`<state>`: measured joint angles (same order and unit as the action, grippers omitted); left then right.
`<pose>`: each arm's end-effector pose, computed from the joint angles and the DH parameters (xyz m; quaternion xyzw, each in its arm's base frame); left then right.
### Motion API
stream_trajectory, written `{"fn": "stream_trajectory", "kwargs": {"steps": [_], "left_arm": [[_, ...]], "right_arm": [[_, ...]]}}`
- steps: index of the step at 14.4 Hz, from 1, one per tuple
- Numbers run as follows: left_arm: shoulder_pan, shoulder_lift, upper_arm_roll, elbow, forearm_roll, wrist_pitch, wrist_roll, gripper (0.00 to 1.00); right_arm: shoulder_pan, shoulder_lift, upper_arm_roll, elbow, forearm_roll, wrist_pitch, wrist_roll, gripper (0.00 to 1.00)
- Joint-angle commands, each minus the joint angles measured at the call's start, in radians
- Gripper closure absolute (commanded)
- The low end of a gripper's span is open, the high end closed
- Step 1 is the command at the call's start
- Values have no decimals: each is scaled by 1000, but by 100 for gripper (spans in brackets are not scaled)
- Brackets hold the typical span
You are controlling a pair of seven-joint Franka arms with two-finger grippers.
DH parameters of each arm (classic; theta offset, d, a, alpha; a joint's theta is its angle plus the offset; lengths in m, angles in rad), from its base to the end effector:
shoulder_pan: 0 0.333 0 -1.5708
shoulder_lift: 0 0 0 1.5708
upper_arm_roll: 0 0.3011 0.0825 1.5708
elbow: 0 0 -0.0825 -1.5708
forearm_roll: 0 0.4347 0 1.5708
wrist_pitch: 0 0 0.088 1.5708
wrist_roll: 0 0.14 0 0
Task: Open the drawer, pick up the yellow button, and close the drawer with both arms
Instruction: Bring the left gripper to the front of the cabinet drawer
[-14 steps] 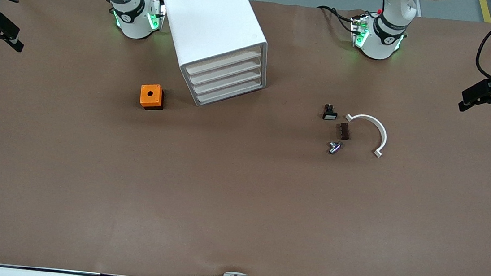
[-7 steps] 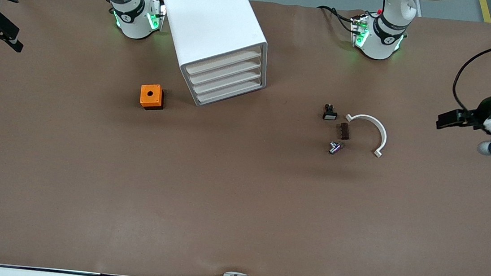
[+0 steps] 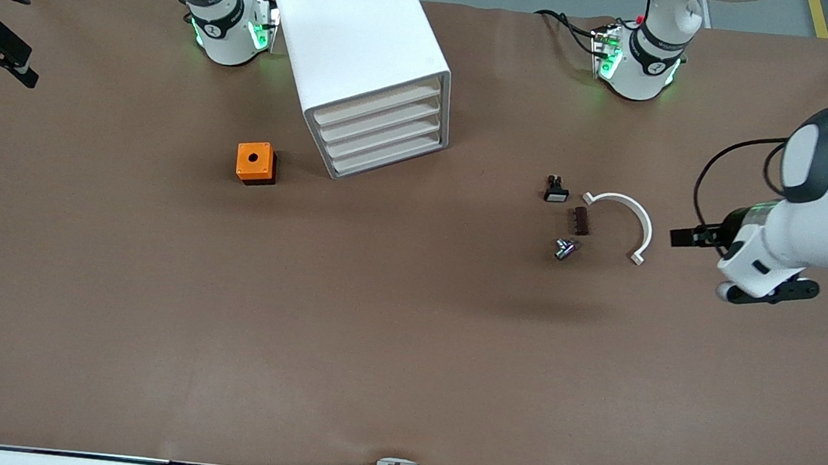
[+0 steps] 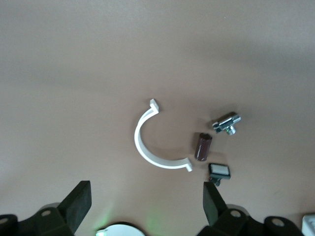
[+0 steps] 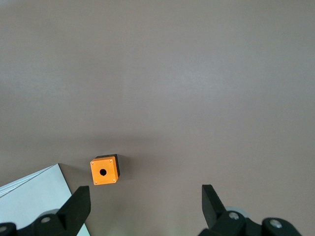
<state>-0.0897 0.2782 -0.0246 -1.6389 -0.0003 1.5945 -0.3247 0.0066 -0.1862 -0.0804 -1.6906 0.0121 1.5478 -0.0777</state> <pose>0.6339 -0.0720 0.3693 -0.9816 -0.1036 0.1575 0.0315 0.5461 -0.0422 0.6190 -0.9997 -0.0028 -0.0224 0.0118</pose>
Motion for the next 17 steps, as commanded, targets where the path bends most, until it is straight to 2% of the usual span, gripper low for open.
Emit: {"fn": "stream_trajectory", "kwargs": {"steps": [1, 4, 11, 13, 17], "left_arm": [[-13, 25, -15, 24, -3, 5, -123, 0], [-34, 56, -46, 28, -7, 15, -305, 0], [-110, 128, -57, 74, -211, 7, -782, 0], [-149, 139, -55, 79, -218, -14, -871, 0], [-154, 185, -86, 94, -263, -25, -1164, 0]], "right_arm": [[4, -6, -4, 5, -1, -5, 4, 0], [3, -6, -4, 5, -1, -5, 3, 0], [4, -6, -4, 5, -1, -5, 4, 0], [3, -6, -4, 5, -1, -6, 4, 0], [4, -6, -4, 5, -1, -12, 4, 0]]}}
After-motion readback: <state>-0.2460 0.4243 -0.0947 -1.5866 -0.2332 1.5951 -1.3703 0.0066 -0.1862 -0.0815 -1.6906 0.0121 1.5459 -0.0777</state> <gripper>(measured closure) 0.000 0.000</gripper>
